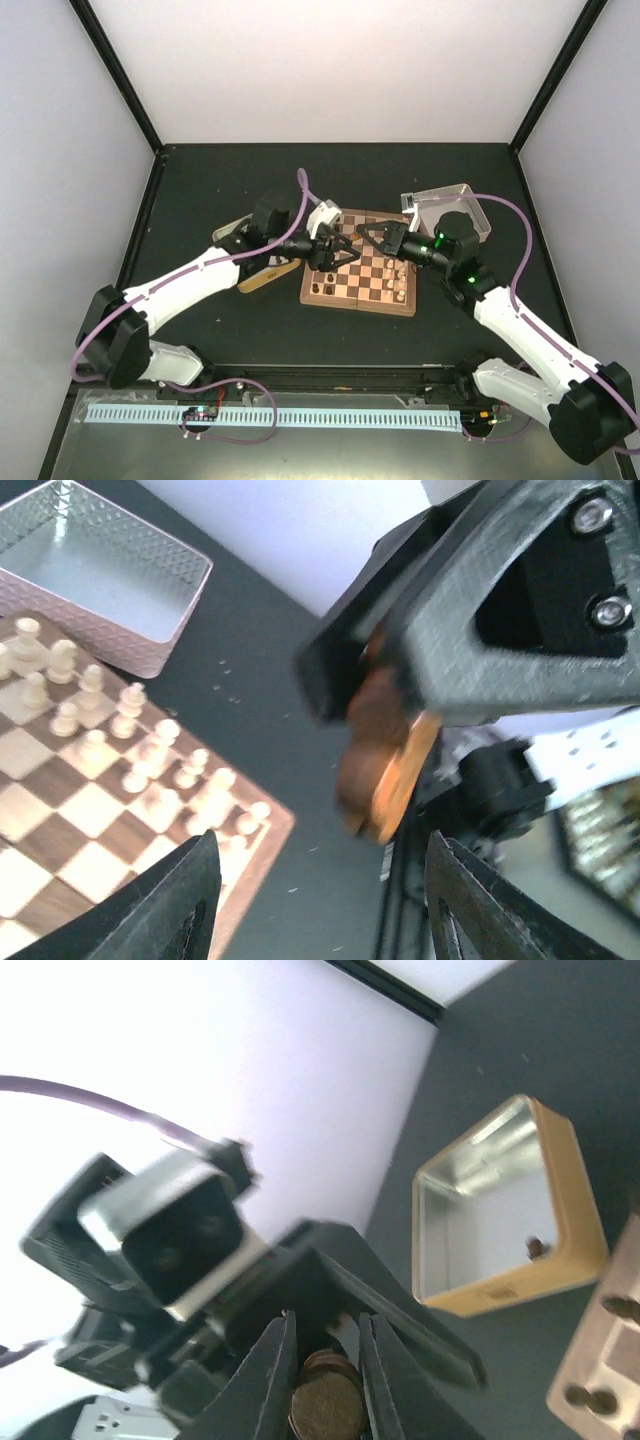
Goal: Set up the chess pieces on the board
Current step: Place the chess piece on the chessboard.
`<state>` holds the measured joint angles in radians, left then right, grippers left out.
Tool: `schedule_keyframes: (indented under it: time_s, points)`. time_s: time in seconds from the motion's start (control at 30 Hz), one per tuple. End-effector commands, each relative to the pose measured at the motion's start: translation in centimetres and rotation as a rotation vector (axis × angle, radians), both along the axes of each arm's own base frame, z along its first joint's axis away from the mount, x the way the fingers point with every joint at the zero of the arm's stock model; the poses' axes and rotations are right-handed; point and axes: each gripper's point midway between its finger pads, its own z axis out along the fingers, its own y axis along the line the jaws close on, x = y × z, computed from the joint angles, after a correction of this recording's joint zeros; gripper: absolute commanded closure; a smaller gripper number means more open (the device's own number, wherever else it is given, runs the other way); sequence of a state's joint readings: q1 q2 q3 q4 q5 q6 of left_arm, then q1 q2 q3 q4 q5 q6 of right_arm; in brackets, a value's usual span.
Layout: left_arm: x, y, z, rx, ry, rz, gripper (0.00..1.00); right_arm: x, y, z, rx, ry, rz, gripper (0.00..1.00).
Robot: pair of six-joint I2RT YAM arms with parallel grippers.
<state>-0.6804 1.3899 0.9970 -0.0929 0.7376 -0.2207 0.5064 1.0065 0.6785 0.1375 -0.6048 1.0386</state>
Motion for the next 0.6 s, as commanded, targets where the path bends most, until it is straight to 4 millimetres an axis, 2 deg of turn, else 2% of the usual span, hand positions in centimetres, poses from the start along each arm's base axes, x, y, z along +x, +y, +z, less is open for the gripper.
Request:
schedule_keyframes:
  time_s: [0.0,0.17,0.3,0.57]
  points:
    - [-1.3,0.1,7.2,-0.330,0.105,0.020,0.42,0.0,-0.7,5.1,0.135,-0.148,-0.048,0.99]
    - [-2.4,1.1,11.0,-0.493,0.129,0.021,0.32,-0.7,-0.5,6.6,0.192,-0.172,-0.009,0.99]
    - [-1.8,1.8,12.1,-0.523,0.076,0.085,0.30,-1.2,0.0,7.2,0.225,-0.139,0.035,0.99]
    - [-0.2,2.0,12.2,-0.511,0.038,0.170,0.49,-1.8,0.7,7.7,0.269,-0.053,0.101,0.99]
